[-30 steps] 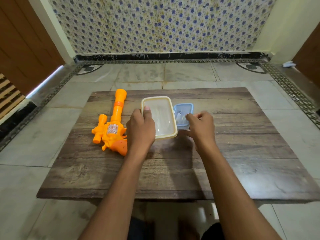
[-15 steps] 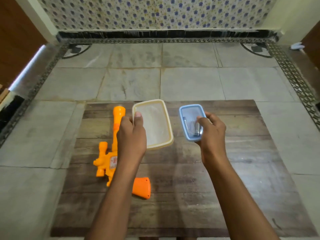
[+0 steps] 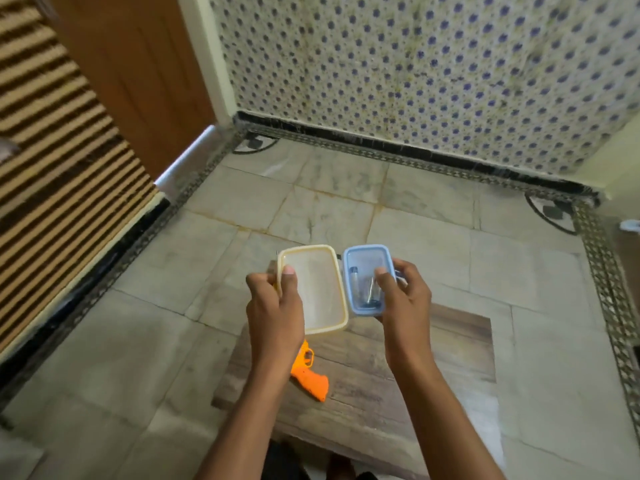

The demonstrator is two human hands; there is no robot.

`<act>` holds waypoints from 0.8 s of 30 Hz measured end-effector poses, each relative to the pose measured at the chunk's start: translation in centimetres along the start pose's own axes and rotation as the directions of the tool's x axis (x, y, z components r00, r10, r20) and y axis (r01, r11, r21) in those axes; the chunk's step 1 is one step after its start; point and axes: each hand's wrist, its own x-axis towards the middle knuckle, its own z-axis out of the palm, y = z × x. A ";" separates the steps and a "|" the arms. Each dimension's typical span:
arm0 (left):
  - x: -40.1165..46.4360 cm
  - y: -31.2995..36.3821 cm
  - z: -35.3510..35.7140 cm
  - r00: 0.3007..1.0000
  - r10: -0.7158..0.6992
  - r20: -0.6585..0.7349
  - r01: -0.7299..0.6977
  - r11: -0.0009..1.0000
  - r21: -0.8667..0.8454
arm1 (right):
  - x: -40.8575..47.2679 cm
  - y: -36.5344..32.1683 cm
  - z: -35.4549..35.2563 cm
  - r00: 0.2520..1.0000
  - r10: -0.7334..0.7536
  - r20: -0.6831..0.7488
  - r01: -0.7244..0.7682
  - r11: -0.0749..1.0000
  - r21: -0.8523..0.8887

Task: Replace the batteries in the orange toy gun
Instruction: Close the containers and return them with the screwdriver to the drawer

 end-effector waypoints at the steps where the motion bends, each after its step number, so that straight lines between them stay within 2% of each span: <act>1: -0.3 0.3 -0.8 1.000 -0.007 -0.005 0.006 1.000 -0.007 | -0.5 -0.5 0.4 1.000 0.001 0.023 -0.001 1.000 0.004; 7: 0.6 0.3 -9.9 0.983 -0.127 -0.135 0.119 0.991 -0.068 | -4.5 -3.8 7.6 0.967 0.001 0.253 0.012 0.999 -0.048; 13: 5.4 -2.4 -20.1 0.927 -0.248 -0.283 0.212 0.965 -0.152 | -8.3 -3.8 19.6 0.887 0.026 0.461 0.026 0.994 -0.106; 16: 8.6 -4.0 -25.2 0.893 -0.294 -0.341 0.241 0.952 -0.189 | -10.1 -3.5 26.2 0.846 0.037 0.532 0.030 0.993 -0.117; 20: 13.3 -5.8 -32.8 0.873 -0.337 -0.352 0.284 0.939 -0.195 | -12.9 -3.2 35.8 0.799 0.021 0.601 0.078 0.987 -0.137; 24: 17.9 -7.7 -41.8 0.852 -0.296 -0.431 0.263 0.955 -0.136 | -16.6 -2.5 45.8 0.763 0.045 0.645 0.073 0.985 -0.156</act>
